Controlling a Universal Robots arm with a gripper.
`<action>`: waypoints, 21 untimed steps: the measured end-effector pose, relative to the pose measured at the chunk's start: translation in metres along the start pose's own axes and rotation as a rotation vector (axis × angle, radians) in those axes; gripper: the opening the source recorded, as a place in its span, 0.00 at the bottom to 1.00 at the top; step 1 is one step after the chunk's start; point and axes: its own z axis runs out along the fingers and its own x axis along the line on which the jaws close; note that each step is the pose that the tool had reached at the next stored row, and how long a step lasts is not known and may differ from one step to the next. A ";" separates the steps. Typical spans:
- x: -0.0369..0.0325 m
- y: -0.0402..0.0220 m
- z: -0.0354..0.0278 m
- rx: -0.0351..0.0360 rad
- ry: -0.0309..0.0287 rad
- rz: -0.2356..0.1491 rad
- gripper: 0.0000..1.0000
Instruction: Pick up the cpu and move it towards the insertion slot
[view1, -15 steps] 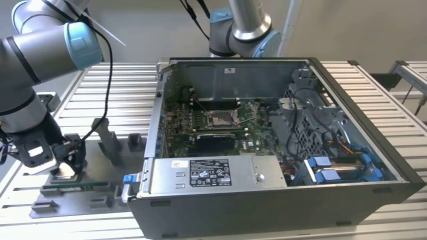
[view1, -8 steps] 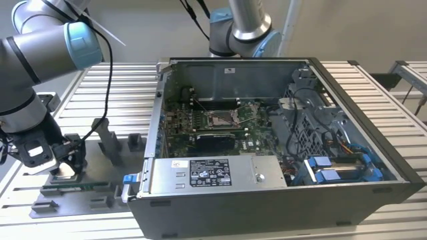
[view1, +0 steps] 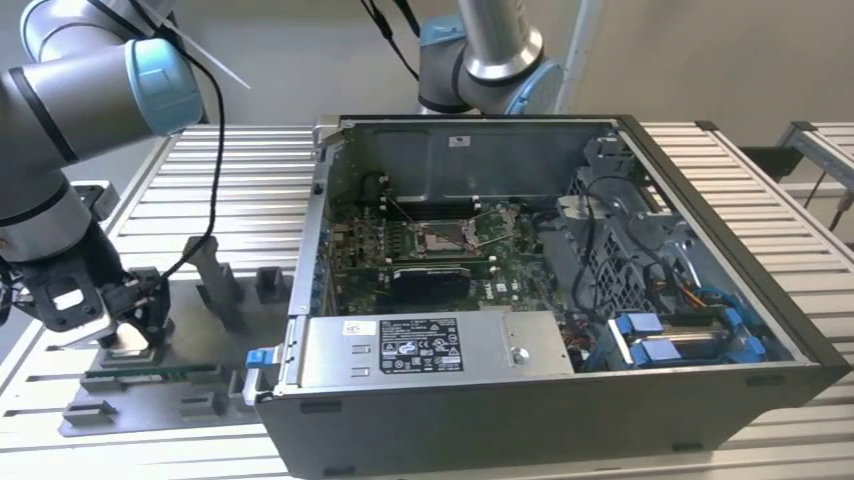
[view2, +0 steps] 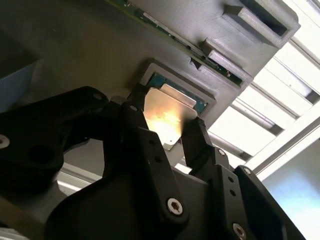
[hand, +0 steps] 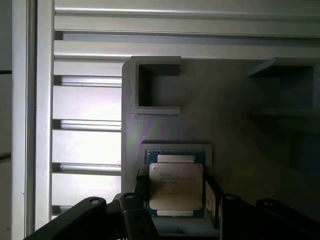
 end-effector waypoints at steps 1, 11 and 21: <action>0.0000 0.0001 -0.0025 -0.0002 -0.0002 0.000 0.00; 0.0001 0.0009 -0.0244 0.0000 -0.0001 0.000 0.00; 0.0002 0.0017 -0.0463 0.0000 -0.0002 0.000 0.00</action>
